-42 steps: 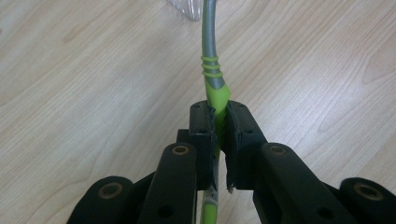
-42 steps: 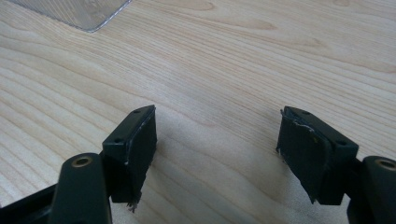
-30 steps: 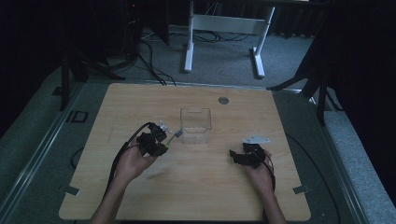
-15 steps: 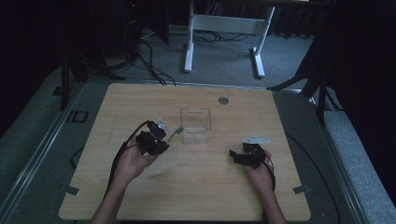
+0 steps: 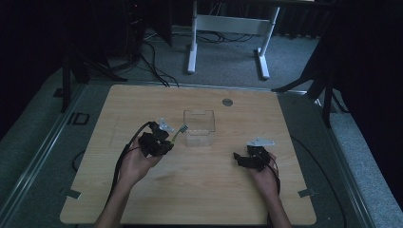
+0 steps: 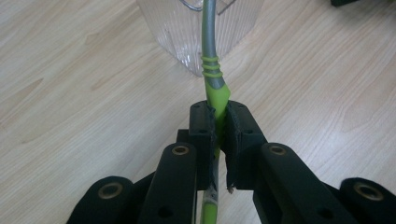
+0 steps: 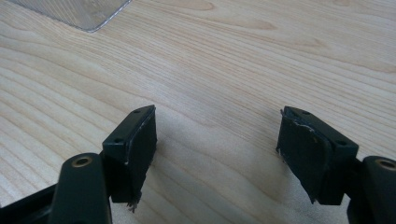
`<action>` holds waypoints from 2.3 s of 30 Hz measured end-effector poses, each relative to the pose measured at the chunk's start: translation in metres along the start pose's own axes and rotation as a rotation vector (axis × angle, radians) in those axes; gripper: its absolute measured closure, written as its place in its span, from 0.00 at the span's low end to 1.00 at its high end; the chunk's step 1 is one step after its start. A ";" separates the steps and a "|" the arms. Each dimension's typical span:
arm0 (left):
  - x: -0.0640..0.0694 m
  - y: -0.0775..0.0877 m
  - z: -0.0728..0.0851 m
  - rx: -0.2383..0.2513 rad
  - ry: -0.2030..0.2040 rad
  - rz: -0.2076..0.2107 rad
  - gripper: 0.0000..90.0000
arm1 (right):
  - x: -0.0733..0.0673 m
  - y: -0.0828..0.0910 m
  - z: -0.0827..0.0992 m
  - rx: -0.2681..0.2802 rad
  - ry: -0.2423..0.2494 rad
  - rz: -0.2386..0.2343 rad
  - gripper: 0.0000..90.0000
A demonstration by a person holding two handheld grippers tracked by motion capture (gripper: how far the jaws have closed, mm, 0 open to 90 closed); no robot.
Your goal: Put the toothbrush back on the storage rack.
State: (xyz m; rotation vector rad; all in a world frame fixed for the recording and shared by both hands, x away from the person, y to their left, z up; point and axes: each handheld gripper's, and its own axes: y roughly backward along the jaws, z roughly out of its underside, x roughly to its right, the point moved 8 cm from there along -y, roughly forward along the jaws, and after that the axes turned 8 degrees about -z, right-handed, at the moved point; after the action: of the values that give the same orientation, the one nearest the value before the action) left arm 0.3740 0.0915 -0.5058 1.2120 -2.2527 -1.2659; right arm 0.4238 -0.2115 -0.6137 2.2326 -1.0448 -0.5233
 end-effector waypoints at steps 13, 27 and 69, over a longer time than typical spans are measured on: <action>0.001 0.001 -0.005 0.033 0.014 0.001 0.91 | 0.000 0.000 0.000 0.001 0.002 0.000 0.31; 0.001 0.005 -0.012 0.093 0.025 -0.011 0.91 | 0.000 0.000 0.000 0.000 0.003 0.001 0.31; 0.005 0.014 -0.030 0.211 0.067 -0.012 0.91 | 0.000 0.000 0.000 -0.001 0.003 0.000 0.31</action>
State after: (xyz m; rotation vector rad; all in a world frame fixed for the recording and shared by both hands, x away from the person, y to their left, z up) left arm 0.3818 0.0740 -0.4781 1.3203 -2.3799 -0.9953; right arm 0.4238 -0.2118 -0.6137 2.2319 -1.0423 -0.5207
